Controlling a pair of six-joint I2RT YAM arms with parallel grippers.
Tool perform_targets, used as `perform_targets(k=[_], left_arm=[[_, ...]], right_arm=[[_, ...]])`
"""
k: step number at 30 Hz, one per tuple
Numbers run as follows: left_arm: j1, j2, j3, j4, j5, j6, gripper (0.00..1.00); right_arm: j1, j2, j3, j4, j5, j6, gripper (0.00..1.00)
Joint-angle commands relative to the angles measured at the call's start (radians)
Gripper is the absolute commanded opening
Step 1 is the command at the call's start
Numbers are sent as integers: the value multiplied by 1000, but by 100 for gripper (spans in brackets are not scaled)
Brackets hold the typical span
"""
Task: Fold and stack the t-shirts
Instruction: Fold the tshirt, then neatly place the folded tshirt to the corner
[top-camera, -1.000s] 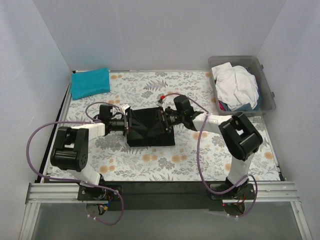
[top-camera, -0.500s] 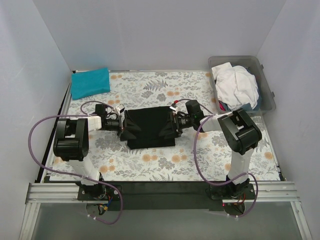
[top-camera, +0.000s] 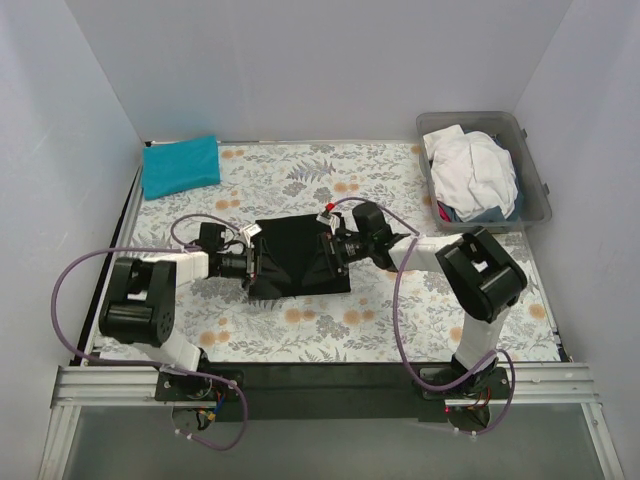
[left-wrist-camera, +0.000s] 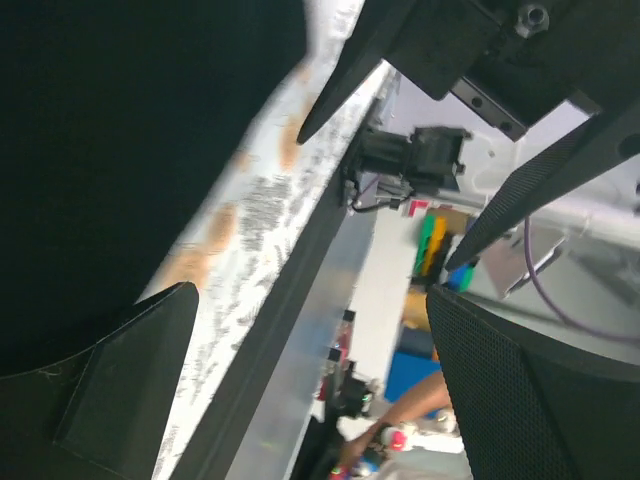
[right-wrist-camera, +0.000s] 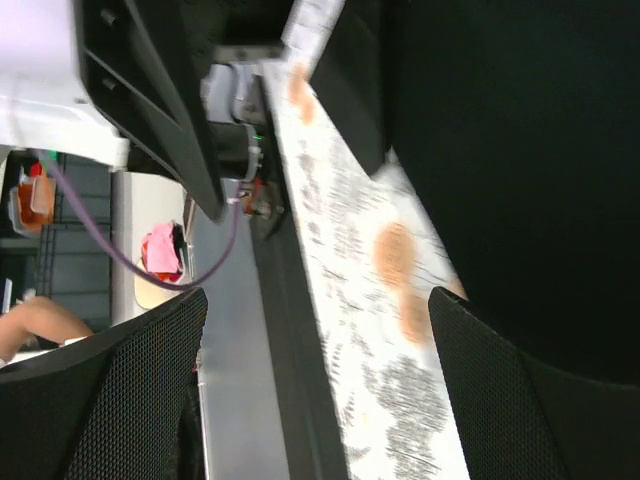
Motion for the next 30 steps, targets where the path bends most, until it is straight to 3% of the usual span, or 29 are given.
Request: perform_targets(k=[1,4,7,14,16,17,20,22,24,25,28,30], left_arm=[[47,101,31,43,-41,-39,98],[94,209,93,-50,-77,34,98],[120,195,153,-121,-51,82,98],[342,-74,273,-193,-98,115,98],[381,-133,273,-187,-121,52,98],[408,-170,269,-189,-120,21,98],[418,-190,272,-274,-123,-37,98],[427,-204,255,-313,-153,-98,98],[441,-220,233,-321,-161,-132,98],[447,-230,229,-319,-173,-143,98],[462,-265,212,-299,-216,-172,98],[464,-288,201,-296,-265,-189,97]], right_arm=[[-40,97,-24,-10,13,-38,98],[-95,150,-44,-13,19,-29,98],[-169,154,-57,-14,36,-22,98],[-221,20,80,-61,-13,-5,94],[-189,-49,158,-136,15,-136,95],[-171,-63,202,-319,100,-228,95],[-44,-86,374,-608,375,-572,92],[90,-94,437,-686,612,-752,85],[210,-88,452,-689,737,-825,78],[249,-76,460,-698,856,-891,67],[361,-31,480,-706,972,-971,55],[425,5,491,-707,1010,-999,53]])
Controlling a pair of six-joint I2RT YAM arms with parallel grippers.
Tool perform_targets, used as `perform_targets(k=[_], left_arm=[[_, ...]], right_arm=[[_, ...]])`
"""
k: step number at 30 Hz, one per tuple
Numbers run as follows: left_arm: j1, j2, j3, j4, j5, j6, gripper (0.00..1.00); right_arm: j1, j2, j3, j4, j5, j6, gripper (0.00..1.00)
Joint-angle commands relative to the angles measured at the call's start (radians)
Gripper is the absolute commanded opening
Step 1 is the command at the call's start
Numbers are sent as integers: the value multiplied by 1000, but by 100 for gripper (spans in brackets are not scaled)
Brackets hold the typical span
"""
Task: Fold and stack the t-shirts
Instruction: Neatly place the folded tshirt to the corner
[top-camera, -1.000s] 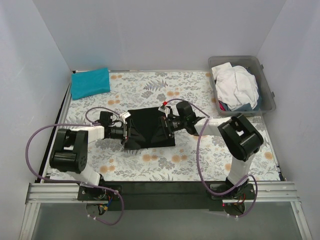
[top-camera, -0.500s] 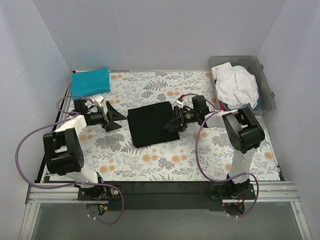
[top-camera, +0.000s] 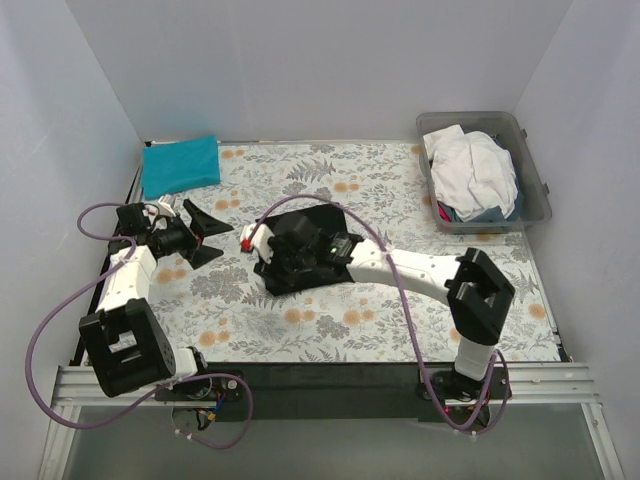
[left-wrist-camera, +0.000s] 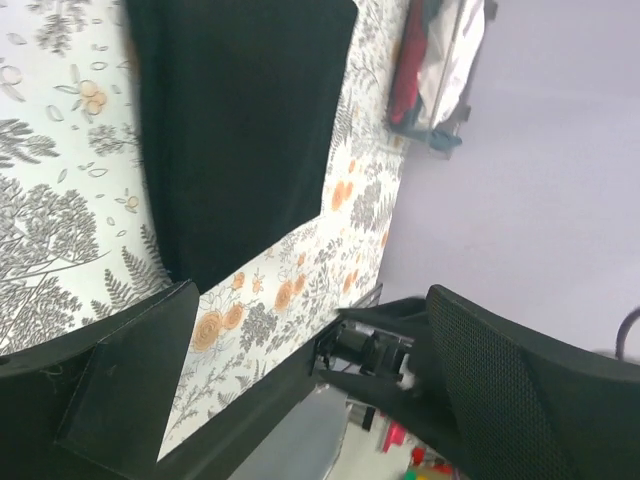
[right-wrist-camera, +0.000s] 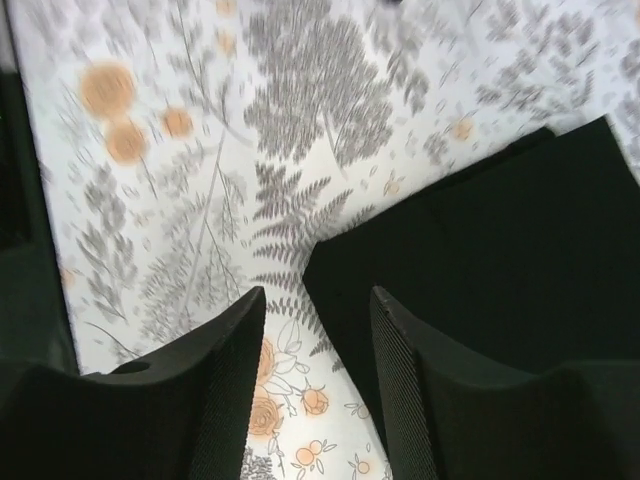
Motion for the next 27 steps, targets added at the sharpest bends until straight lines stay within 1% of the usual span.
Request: perform_targets(k=[1,3,4,7,11,16,23,27], left_arm=[[12,-75,-22,-15,-80,-62,97],[18,-90,-39,-14,-129,-83,97],[19,-93,-51,-14,-138,-88,97],[25,-83,-57,-15,-152,-89,97],[28,-84,-67,-11,-146,-89,96],[28,-82,-77,-14,-158,-72,97],[28,-102,-113,-3,-167,-111,97],[28,-110,-140,3,-273,-152,98]], right_arm=[[66,73,27,-112,257,-198,52],[115,112,36,-112,308,-218,50],[126,127,37,-112,322,-230,48],[147,179,50,-112,357,-238,47],[153,224,73,-111,347,-240,47],[156,277,112,-105,353,-241,50],[159,343,143,-105,339,-232,49],[156,368,131,-106,316,-233,46]])
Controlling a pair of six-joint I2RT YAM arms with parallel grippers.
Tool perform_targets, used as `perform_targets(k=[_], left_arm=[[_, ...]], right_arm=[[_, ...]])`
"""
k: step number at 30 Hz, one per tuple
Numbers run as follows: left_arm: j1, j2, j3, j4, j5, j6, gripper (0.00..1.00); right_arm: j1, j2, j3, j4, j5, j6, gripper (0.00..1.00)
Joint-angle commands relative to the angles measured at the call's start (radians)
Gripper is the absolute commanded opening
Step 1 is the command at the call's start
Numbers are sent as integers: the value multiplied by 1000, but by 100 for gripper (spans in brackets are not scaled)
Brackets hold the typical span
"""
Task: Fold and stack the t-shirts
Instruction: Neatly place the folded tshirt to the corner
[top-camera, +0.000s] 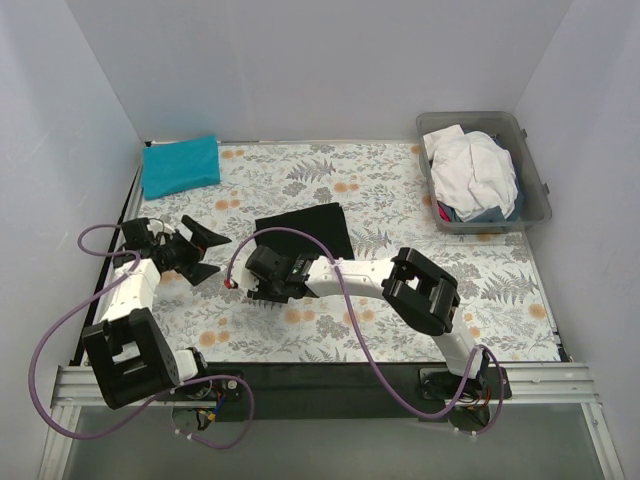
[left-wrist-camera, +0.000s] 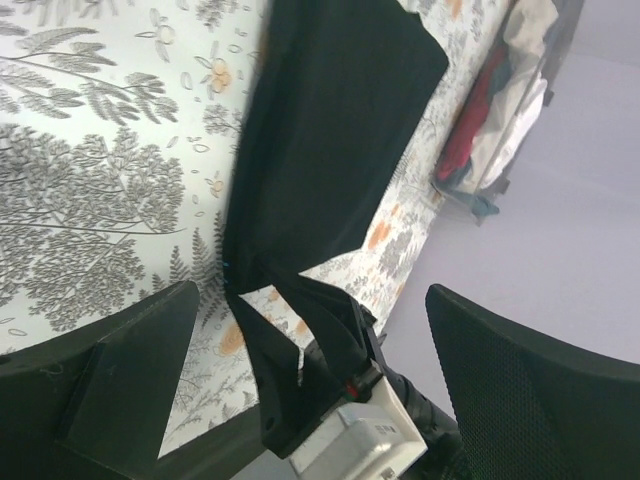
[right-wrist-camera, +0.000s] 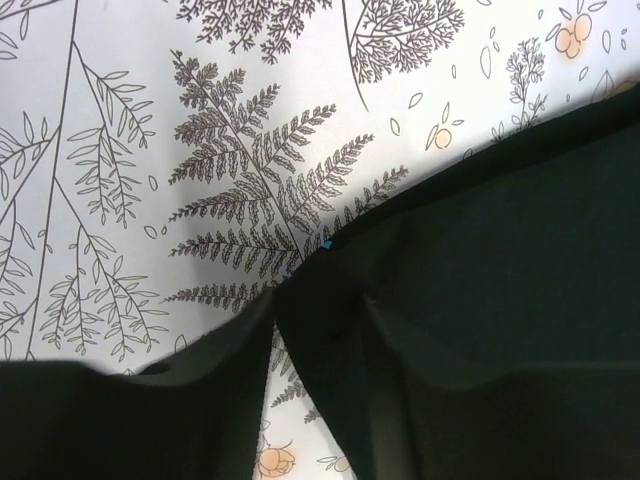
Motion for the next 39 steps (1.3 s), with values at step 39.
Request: perform_targets(k=[39], left_arm=[[-340,395,-112,670,-376,-419,84]], right_arm=[[-173,-3,278,7,-337,188,1]])
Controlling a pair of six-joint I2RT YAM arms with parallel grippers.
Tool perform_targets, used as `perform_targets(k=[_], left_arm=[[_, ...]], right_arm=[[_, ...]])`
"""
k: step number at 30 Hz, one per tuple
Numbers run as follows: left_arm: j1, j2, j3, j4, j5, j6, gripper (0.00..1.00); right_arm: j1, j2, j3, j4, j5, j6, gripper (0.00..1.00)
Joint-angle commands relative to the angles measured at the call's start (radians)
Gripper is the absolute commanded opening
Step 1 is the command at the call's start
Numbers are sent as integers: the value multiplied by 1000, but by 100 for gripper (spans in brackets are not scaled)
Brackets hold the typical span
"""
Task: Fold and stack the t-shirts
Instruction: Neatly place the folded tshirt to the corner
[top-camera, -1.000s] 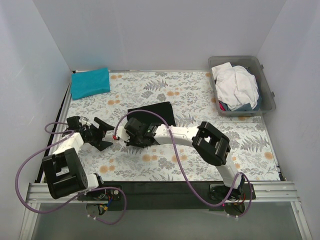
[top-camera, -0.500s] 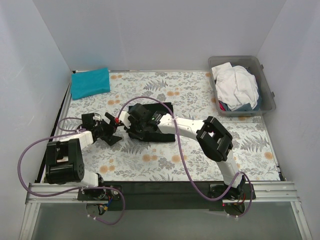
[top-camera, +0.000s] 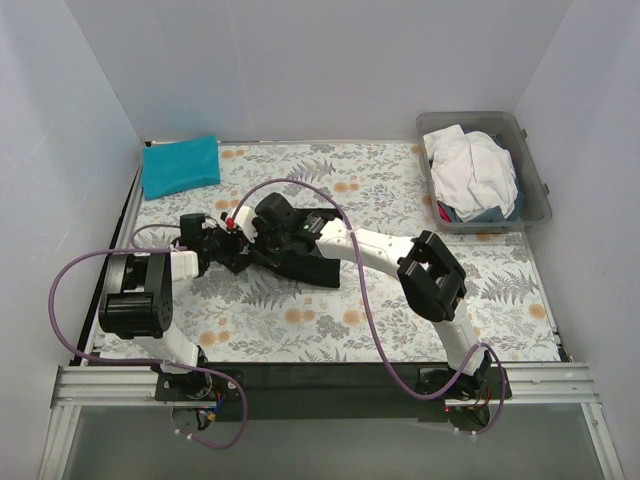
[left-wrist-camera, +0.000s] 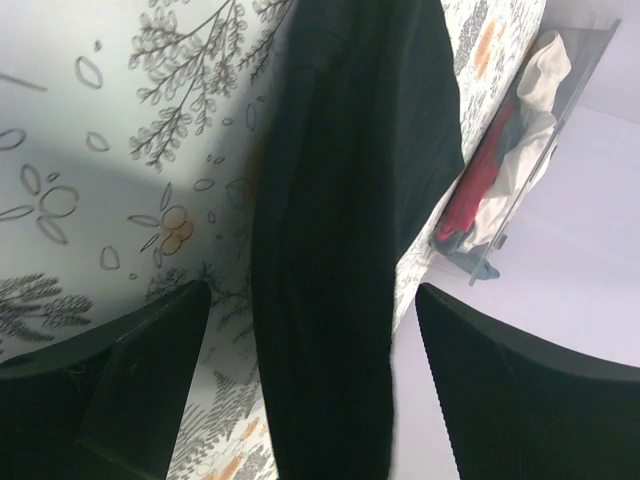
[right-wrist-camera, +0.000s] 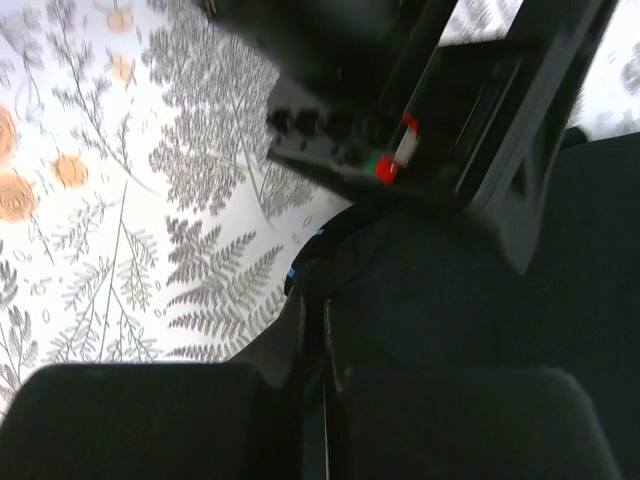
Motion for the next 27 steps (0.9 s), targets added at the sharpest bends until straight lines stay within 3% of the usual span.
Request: perform_targets(k=[1,8,13,22,25,27], left_arm=[[-40,34,19,-53,-141,-1,84],[-56,72,73,-32,-186,-14,75],[-76,92,110,-61,-230,-21,63],[-94,94,142,-96,-306,12,57],[-100,104,154,-108,-316,29,50],[-105,110,165,-110,-316,40,39]], right_arm=[[-7,2,86,28,-11,24,1],[-7,9,94,28,-31,35,1],[-7,17,101,29,-28,44,1],[-7,22,118,31,-42,59,1],[-7,23,120,34,-42,62,1],[-7,22,120,34,-49,65,1]])
